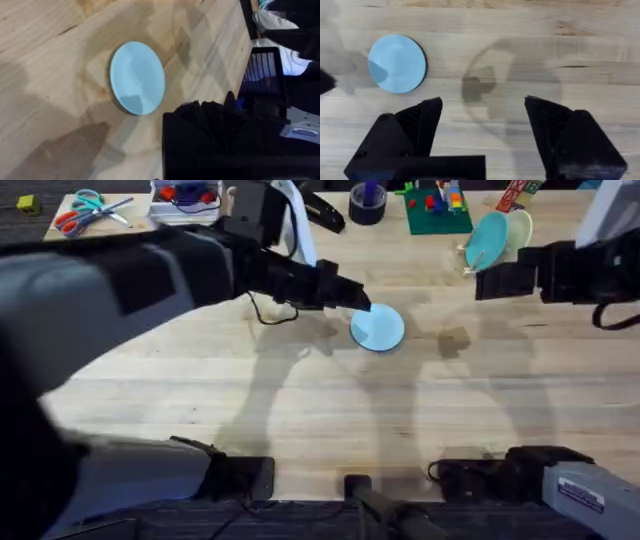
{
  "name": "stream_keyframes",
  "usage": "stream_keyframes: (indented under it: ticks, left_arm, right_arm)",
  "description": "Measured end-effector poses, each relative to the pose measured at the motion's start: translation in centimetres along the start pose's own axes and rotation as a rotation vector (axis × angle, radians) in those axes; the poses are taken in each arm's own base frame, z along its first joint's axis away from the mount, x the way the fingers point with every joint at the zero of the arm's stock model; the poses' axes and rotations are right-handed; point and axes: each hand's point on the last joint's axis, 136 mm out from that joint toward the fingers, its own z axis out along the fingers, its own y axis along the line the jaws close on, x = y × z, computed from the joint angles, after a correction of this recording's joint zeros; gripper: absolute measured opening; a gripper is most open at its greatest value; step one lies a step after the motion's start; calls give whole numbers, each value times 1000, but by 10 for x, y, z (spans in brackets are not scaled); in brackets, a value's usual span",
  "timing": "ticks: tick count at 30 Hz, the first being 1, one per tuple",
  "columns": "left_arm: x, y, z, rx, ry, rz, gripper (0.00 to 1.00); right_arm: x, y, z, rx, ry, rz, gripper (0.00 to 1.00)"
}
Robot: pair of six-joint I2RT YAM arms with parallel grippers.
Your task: Pick up the plates from the table one by one and place each into a slot on the dish rack.
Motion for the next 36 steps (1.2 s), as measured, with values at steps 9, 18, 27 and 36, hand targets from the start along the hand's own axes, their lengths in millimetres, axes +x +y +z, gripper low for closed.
stream_keyframes:
  ticks: [9, 18, 27, 36]
  left_arm:
    - [18, 30, 31, 3, 82, -75, 43]
    - [18, 45, 42, 7, 82, -66, 42]
    - [26, 62, 52, 1, 104, -101, 42]
    - [24, 82, 47, -6, 81, -142, 42]
  right_arm:
    - [0, 0, 0, 0, 0, 0, 994]
    - [0, 0, 0, 0, 0, 0, 995]
    - [0, 0, 0, 0, 0, 0, 995]
    - [0, 0, 0, 0, 0, 0, 995]
